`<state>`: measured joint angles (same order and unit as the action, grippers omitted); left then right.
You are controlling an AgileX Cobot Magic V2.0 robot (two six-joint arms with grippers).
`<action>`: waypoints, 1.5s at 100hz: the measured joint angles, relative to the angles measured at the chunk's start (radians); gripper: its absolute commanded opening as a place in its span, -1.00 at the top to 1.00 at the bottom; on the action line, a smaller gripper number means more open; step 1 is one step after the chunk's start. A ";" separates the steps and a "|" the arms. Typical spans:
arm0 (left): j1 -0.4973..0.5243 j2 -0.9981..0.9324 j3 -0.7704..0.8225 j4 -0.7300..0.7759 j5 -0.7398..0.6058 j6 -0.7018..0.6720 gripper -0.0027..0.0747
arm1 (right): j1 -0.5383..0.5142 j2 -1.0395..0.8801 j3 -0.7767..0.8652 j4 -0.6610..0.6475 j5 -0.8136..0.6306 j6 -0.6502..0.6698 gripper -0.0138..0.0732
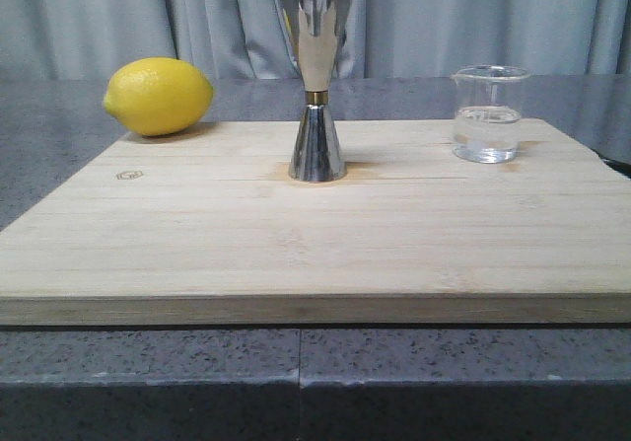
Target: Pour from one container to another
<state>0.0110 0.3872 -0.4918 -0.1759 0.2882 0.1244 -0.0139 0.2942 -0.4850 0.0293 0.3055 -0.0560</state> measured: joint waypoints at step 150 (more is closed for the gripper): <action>0.000 0.013 -0.060 0.000 0.118 -0.004 -0.78 | 0.000 0.018 -0.056 0.000 0.120 0.006 -0.61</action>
<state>0.0110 0.3997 -0.5513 -0.1763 0.4065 0.1208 -0.0139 0.3126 -0.5414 0.0289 0.4251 -0.0499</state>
